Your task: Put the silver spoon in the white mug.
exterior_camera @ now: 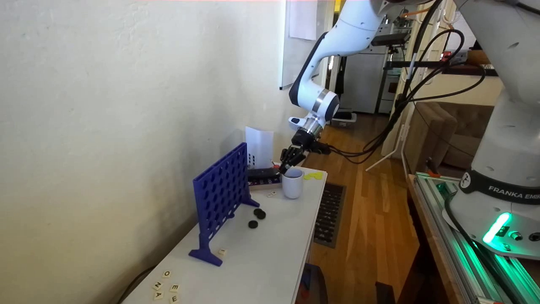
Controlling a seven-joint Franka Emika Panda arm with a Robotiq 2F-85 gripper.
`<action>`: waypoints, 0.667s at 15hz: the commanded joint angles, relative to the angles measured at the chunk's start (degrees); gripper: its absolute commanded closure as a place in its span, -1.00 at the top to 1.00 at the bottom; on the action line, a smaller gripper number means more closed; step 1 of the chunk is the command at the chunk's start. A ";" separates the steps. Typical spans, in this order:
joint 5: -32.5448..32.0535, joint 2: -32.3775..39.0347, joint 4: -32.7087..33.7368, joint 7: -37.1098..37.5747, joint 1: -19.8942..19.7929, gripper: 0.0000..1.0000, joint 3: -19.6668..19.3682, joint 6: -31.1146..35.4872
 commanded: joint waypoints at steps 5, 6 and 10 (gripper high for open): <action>0.94 -1.28 -0.90 -0.53 0.98 0.49 -0.85 0.62; 0.77 -2.43 -2.14 1.20 2.10 0.61 -1.24 2.28; 2.69 -9.53 -10.02 8.80 7.73 1.00 -1.48 15.32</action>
